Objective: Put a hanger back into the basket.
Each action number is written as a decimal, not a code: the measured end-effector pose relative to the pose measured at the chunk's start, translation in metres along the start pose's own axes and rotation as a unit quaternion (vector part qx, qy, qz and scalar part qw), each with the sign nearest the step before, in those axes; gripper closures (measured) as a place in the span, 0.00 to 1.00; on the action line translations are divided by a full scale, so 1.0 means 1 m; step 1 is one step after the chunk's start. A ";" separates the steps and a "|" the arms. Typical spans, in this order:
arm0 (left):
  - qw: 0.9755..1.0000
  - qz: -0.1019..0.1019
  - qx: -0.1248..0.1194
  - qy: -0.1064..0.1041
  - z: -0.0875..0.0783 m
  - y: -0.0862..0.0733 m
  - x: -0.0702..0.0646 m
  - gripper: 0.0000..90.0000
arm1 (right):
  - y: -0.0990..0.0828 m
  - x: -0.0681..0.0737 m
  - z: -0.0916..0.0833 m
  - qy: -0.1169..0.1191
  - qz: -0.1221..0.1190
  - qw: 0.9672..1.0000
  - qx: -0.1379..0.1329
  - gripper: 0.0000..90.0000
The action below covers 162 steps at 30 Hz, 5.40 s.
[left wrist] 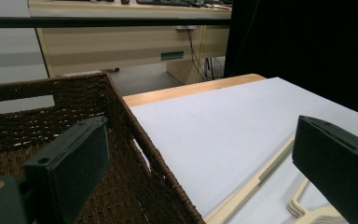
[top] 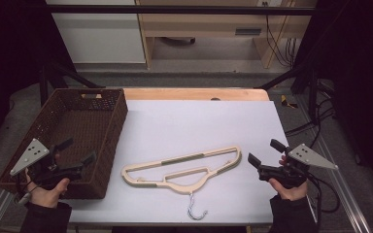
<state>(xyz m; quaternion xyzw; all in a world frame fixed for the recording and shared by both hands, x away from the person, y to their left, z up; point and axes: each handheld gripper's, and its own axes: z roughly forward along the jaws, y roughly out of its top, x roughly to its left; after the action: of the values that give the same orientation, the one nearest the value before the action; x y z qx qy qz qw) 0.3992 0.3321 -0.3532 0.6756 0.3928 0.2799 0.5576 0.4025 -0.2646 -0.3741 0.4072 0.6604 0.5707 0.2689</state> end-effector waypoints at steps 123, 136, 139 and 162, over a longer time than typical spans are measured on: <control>0.998 0.043 0.036 -0.034 0.028 -0.006 -0.036 0.06 | -0.096 0.143 0.095 0.049 0.058 0.948 0.308 0.99; 0.988 0.089 0.087 -0.092 0.055 -0.016 -0.082 0.07 | -0.076 0.140 0.093 0.056 0.007 0.954 0.294 0.99; 0.984 0.094 0.104 -0.110 0.066 -0.023 -0.096 0.10 | -0.069 0.139 0.093 0.058 -0.011 0.955 0.289 0.99; 0.940 0.180 0.241 -0.163 0.144 -0.068 -0.169 0.44 | -0.050 0.139 0.097 0.069 -0.045 0.950 0.302 0.99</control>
<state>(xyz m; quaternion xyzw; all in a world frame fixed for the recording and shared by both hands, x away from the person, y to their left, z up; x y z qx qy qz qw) 0.4112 0.1174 -0.4415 0.8856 0.2239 0.1583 0.3749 0.3980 -0.0964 -0.4269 0.3987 0.8364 0.3589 0.1122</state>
